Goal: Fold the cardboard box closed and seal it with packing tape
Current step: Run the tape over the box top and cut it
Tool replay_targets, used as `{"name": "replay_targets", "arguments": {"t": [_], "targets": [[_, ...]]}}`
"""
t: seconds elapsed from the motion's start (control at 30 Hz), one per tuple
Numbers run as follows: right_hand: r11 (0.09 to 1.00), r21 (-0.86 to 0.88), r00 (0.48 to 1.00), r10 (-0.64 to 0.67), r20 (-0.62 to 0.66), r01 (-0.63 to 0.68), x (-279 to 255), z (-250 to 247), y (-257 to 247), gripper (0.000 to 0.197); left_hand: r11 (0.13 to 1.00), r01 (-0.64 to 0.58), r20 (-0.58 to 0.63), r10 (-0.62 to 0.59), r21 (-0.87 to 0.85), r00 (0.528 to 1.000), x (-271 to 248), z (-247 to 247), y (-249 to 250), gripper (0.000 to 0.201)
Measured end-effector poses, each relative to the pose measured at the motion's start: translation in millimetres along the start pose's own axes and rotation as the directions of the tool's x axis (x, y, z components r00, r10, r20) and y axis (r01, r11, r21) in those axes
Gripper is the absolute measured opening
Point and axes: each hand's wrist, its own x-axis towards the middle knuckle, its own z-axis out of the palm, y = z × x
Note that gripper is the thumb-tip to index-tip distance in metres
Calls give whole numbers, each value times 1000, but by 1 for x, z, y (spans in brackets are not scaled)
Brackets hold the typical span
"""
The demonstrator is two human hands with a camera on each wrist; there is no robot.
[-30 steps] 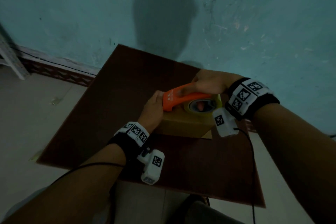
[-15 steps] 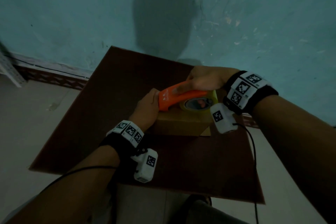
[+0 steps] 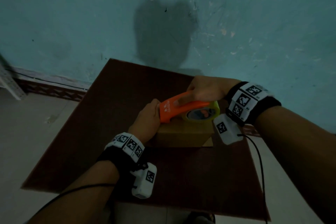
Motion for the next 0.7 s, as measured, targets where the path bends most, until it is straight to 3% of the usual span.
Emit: {"name": "replay_targets", "arguments": {"t": [0.3, 0.4, 0.7], "targets": [[997, -71, 999, -10, -35, 8, -6, -1, 7, 74, 973, 13, 16, -17, 232, 1000, 1, 6, 13, 18], [998, -70, 1000, -4, -20, 2, -9, -3, 19, 69, 965, 23, 1, -24, 261, 1000, 0, 10, 18, 9], [986, 46, 982, 166, -86, -163, -45, -15, 100, 61, 972, 77, -30, -72, 221, 997, -1, 18, 24, 30]]}}
